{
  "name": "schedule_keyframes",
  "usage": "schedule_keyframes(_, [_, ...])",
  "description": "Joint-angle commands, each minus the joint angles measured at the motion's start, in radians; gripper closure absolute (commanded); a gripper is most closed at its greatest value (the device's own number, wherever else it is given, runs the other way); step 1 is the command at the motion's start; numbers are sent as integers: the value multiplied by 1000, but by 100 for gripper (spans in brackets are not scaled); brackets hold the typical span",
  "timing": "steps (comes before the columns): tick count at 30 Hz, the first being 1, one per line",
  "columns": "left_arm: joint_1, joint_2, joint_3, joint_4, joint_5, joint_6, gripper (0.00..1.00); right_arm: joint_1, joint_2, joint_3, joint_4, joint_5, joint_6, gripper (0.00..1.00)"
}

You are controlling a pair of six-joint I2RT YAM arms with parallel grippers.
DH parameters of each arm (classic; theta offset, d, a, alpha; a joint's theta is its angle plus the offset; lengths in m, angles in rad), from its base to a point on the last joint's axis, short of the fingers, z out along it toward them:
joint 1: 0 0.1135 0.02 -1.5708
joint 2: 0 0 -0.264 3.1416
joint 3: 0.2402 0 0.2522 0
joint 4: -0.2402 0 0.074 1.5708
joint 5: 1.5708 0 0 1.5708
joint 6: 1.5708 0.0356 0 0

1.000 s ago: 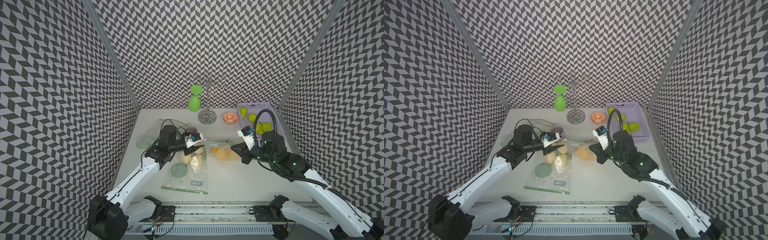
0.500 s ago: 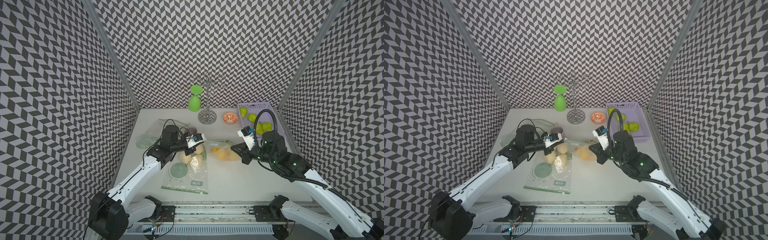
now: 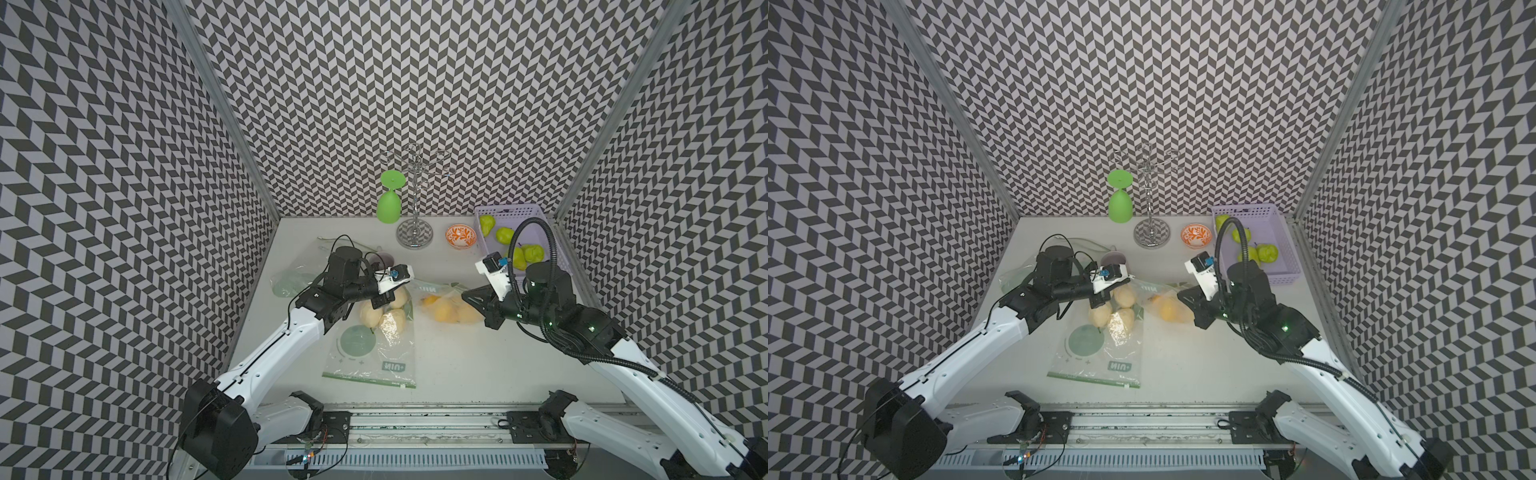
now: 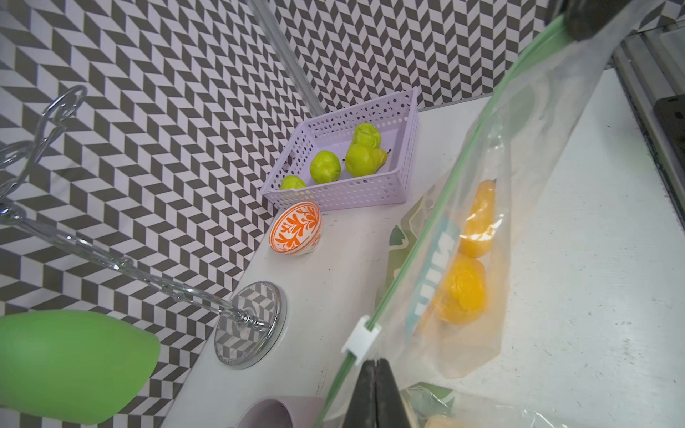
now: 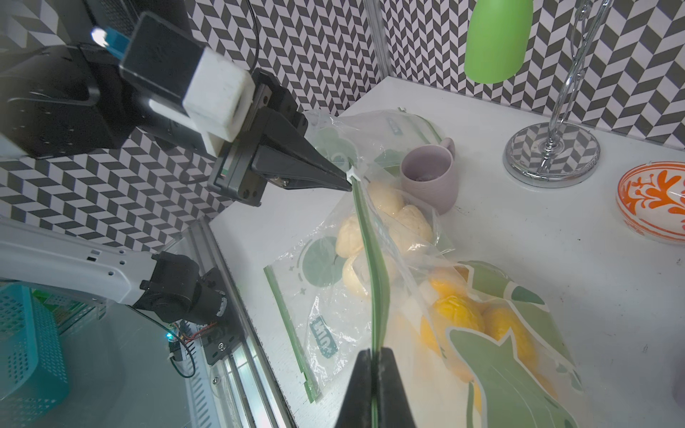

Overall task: Open the zip-top bag and take out the pear
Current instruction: Pick up the zipper food storage bag at the center of the board.

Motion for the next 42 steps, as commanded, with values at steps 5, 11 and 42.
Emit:
schedule_keyframes(5, [-5, -105, -43, 64, -101, -2, 40, 2, -19, 16, 14, -20, -16, 100])
schedule_keyframes(11, [-5, -100, -47, 68, -95, 16, 34, 2, -14, 14, 12, -28, -17, 100])
schedule_keyframes(42, [-46, 4, 55, -89, -25, 66, 100, 2, -19, 28, -13, -12, -34, 100])
